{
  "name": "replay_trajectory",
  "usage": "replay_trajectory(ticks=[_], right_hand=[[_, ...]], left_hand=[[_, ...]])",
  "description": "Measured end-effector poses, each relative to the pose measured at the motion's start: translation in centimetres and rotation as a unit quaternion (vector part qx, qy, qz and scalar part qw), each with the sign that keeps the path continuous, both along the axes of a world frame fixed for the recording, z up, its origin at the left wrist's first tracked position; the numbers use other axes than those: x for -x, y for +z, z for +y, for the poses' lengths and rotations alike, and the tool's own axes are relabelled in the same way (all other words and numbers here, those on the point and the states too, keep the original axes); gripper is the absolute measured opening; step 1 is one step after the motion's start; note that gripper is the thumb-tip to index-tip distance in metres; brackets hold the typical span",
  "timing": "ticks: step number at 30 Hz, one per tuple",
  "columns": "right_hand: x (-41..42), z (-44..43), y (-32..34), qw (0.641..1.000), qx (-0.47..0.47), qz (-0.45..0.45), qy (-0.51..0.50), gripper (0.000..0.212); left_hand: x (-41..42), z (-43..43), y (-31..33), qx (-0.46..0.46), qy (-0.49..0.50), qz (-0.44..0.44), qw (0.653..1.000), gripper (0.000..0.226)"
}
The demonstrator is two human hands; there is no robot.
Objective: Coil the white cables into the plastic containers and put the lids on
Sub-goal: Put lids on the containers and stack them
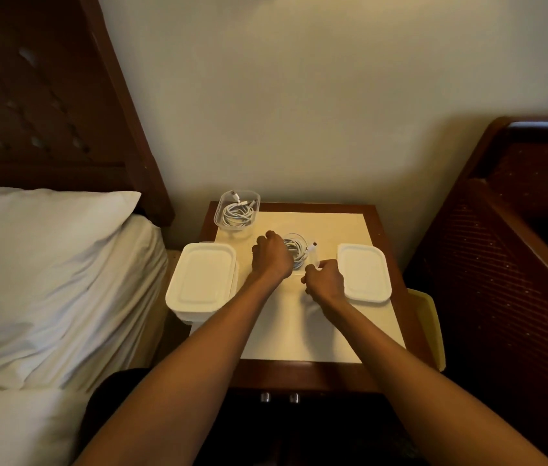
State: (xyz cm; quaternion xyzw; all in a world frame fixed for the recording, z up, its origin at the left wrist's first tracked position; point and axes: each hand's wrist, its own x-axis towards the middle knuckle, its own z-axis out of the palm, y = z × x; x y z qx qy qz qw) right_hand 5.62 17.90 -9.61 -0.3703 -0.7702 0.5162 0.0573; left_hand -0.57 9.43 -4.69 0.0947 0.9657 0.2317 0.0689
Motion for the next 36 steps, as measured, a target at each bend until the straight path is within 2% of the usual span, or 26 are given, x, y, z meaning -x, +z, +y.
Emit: replay_trajectory(ticks=[2, 6, 13, 18, 21, 24, 26, 31, 36], right_hand=[[-1.9, -0.3, 0.2, 1.0, -0.014, -0.008, 0.018, 0.039], [-5.0, -0.6, 0.4, 0.998, -0.028, -0.036, 0.042, 0.044], [-8.4, -0.2, 1.9, 0.994, -0.035, -0.045, 0.092, 0.028], [-9.4, 2.6, 3.5, 0.993, -0.057, -0.038, 0.092, 0.027], [-9.3, 5.8, 3.9, 0.995, -0.078, -0.03, 0.057, 0.022], [-8.5, 9.1, 3.9, 0.994, -0.107, -0.021, 0.013, 0.025], [-7.9, 10.7, 3.7, 0.992, -0.125, -0.019, -0.011, 0.026], [-6.2, 13.8, 1.8, 0.983, -0.181, -0.012, -0.035, 0.023], [-4.8, 14.9, -0.2, 0.984, -0.168, -0.037, -0.035, 0.031]], left_hand=[[-1.7, -0.2, -0.2, 0.008, 0.003, -0.003, 1.0, 0.052], [-4.6, -1.5, -0.9, 0.027, -0.002, 0.012, 1.0, 0.039], [-7.4, -2.9, -0.7, 0.05, -0.023, 0.037, 0.998, 0.029], [-6.6, -1.7, 1.0, -0.008, -0.013, 0.076, 0.997, 0.044], [-5.5, 0.3, 1.8, -0.071, -0.042, 0.085, 0.993, 0.036], [-4.5, 2.7, 2.1, -0.144, -0.092, 0.057, 0.984, 0.032], [-3.8, 4.4, 2.0, -0.154, -0.124, 0.034, 0.98, 0.031], [-2.1, 8.2, 0.3, -0.043, -0.162, 0.024, 0.986, 0.031], [-1.0, 10.7, -1.1, 0.11, -0.159, 0.046, 0.98, 0.036]])
